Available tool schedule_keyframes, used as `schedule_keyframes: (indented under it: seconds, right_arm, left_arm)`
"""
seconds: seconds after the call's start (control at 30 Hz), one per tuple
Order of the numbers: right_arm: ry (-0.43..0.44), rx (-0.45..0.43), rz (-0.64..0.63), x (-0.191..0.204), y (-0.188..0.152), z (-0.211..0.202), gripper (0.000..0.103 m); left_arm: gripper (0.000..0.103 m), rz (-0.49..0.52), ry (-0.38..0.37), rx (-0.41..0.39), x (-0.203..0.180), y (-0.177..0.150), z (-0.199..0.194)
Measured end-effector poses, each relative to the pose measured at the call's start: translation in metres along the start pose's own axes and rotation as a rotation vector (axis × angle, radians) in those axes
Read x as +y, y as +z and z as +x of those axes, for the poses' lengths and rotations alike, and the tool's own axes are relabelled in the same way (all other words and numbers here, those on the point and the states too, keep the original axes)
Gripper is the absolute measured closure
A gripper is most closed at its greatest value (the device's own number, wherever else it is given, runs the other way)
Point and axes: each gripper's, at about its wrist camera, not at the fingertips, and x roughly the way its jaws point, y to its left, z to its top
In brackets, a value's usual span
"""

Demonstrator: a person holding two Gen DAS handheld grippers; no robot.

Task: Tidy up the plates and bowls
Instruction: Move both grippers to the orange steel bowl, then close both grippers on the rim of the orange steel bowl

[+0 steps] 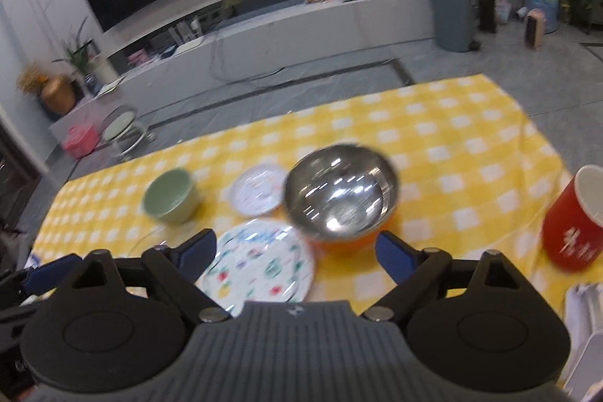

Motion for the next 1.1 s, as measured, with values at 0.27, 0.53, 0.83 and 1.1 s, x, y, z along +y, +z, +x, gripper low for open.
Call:
schedule_keyframes:
  seconds: [0.27,0.53,0.83,1.1]
  right_arm:
    - [-0.063,-0.013,0.038,-0.047,0.025,0.042,0.014]
    - [-0.045,0.018,0.129,-0.089,0.025,0.082,0.029]
    - [-0.063,0.056,0.126,-0.076,0.004,0.121,0.048]
    - [-0.036,0.104,0.129,-0.076,-0.002,0.132,0.078]
  left_arm:
    - [0.033,0.01,-0.059,0.066,-0.032,0.026,0.061]
    - [0.033,-0.019,-0.051,0.137,-0.042,0.026,0.122]
    - [0.044,-0.007,-0.008,0.23,-0.052,0.019,0.158]
    - [0.089,-0.112,-0.072,0.259,-0.044,0.015,0.16]
